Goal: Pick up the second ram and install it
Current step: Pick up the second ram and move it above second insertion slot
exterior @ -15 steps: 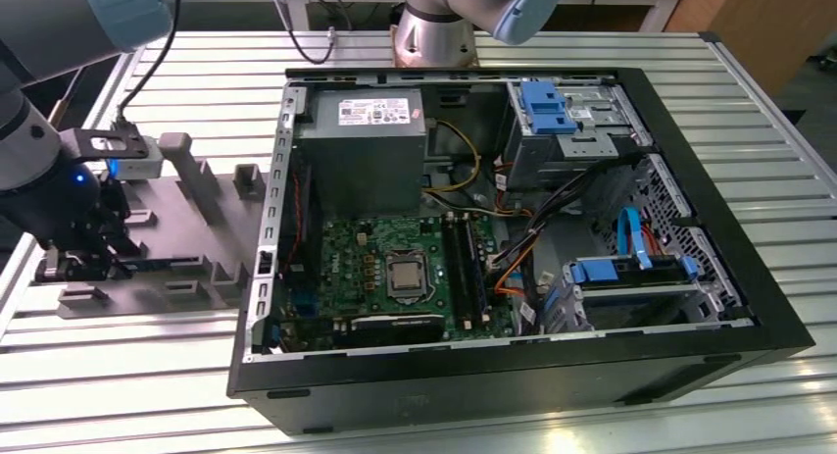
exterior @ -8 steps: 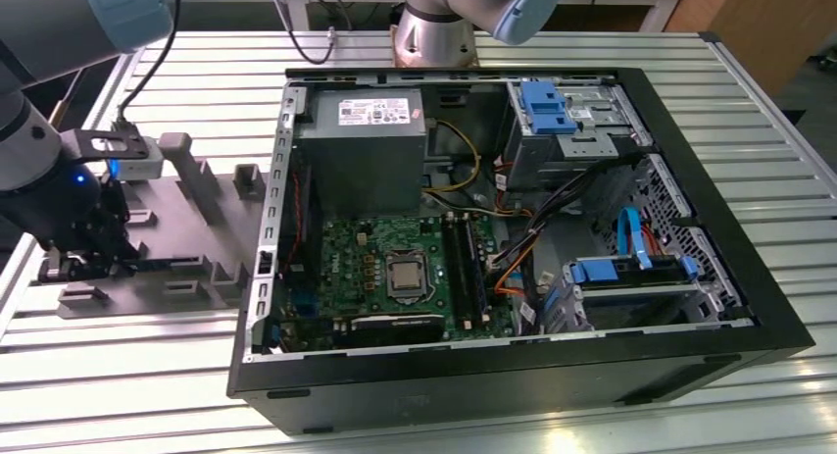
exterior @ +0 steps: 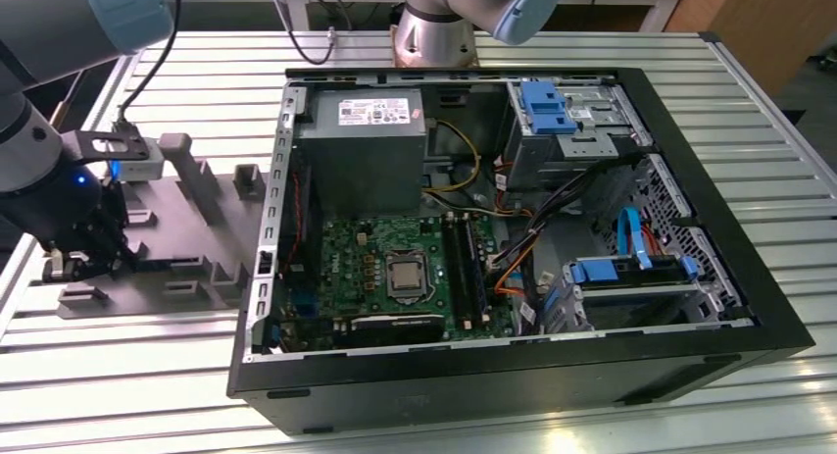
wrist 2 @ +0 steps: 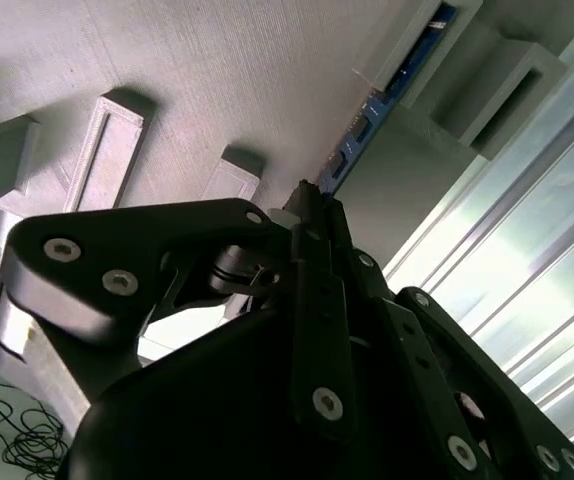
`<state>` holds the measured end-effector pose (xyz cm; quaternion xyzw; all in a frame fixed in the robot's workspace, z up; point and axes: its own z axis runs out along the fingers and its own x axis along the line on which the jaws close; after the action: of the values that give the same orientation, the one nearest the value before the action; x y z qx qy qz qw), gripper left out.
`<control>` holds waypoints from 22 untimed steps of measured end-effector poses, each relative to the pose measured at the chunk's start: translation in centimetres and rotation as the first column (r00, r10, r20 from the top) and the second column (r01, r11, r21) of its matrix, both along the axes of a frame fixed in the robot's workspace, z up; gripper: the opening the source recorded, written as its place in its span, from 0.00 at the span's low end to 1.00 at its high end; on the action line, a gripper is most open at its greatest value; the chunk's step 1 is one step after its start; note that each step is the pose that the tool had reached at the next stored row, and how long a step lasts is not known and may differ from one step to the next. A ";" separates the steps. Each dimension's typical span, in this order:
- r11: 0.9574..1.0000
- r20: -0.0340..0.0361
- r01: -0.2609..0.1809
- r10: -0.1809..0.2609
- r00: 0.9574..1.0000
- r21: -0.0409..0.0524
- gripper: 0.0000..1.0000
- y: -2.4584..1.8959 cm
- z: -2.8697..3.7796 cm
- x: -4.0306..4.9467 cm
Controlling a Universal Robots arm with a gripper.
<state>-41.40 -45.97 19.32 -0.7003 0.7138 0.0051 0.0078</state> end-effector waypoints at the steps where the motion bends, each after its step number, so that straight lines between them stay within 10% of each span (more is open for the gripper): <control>1: 1.000 0.000 0.000 0.000 1.000 0.000 0.15 0.00 -0.01 0.00; 22: 1.000 0.000 0.000 0.000 1.000 0.000 0.14 0.00 0.84 0.00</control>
<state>-41.40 -45.97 20.15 -0.7003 0.7138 0.0050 0.0079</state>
